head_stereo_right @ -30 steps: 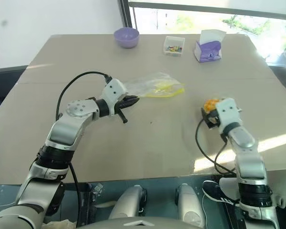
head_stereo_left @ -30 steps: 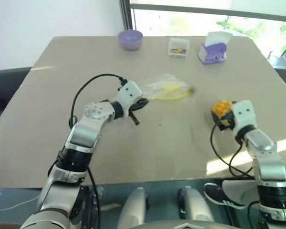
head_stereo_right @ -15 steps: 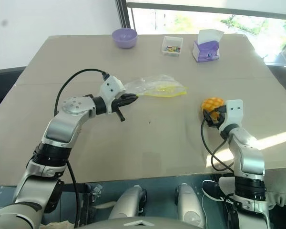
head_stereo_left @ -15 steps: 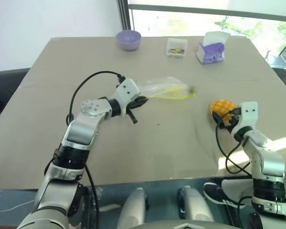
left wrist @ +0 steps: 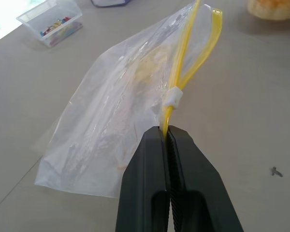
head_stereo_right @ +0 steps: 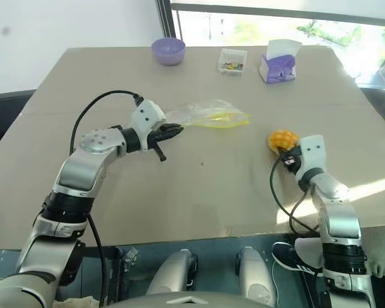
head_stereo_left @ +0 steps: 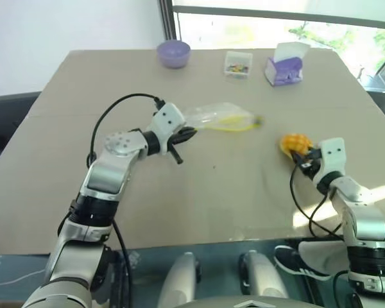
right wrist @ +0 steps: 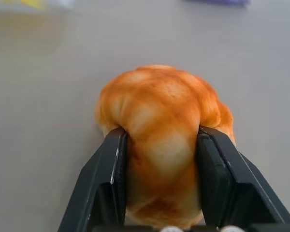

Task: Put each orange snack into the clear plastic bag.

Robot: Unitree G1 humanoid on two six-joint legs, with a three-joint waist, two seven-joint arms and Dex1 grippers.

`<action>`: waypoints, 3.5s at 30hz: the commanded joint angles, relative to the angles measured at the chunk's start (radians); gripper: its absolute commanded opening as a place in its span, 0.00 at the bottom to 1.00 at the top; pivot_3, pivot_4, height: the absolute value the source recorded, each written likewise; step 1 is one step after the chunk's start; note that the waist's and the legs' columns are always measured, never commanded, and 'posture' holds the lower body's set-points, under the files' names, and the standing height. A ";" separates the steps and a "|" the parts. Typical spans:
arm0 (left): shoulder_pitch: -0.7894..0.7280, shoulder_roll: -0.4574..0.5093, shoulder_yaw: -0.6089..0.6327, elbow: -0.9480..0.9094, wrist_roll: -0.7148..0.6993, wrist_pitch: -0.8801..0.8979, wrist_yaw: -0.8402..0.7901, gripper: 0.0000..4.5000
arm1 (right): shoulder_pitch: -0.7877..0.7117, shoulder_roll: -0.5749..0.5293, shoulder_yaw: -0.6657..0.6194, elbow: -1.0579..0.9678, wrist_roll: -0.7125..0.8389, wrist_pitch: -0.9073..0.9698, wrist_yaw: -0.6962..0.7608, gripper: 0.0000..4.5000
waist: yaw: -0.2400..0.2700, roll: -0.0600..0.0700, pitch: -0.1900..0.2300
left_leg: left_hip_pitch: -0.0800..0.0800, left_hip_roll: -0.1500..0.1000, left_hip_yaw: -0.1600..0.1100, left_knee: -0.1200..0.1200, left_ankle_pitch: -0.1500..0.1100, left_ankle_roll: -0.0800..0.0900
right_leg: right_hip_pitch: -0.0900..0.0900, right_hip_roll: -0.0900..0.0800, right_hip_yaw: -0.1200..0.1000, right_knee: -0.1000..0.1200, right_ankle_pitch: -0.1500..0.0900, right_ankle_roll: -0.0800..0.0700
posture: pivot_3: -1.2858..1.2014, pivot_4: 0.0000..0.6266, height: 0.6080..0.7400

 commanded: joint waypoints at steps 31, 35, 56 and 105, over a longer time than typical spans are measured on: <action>0.071 0.036 -0.060 -0.107 0.037 -0.311 -0.120 0.00 | -0.308 0.053 0.270 0.061 0.027 0.186 -0.007 0.43 | 0.006 0.000 0.000 | -0.002 0.000 -0.001 0.000 0.000 0.000 | 0.000 -0.001 -0.002 -0.002 0.000 0.000 | 0.52 0.24 1.00; 0.073 0.029 -0.058 -0.103 0.028 -0.307 -0.124 0.00 | -0.343 0.087 0.268 0.119 0.005 0.153 -0.028 0.43 | 0.005 0.000 0.000 | -0.002 0.000 -0.001 0.000 0.000 0.000 | 0.000 -0.001 -0.002 -0.002 0.000 0.000 | 0.52 0.24 1.00; 0.015 0.015 -0.005 -0.021 0.025 -0.112 -0.044 0.00 | -0.145 -0.203 0.291 -0.148 -0.143 -0.173 0.171 0.99 | 0.003 0.000 0.000 | -0.002 0.000 -0.001 0.000 -0.001 0.001 | 0.000 -0.001 -0.002 -0.002 0.000 0.000 | 0.52 0.24 1.00; -0.115 0.058 0.137 0.079 -0.146 -0.191 -0.137 0.00 | -0.300 -0.370 0.151 0.050 -0.341 -0.373 0.221 0.01 | 0.007 0.000 0.001 | -0.002 -0.001 -0.001 0.000 -0.001 0.001 | 0.000 -0.001 -0.002 -0.003 0.000 0.000 | 0.52 0.24 1.00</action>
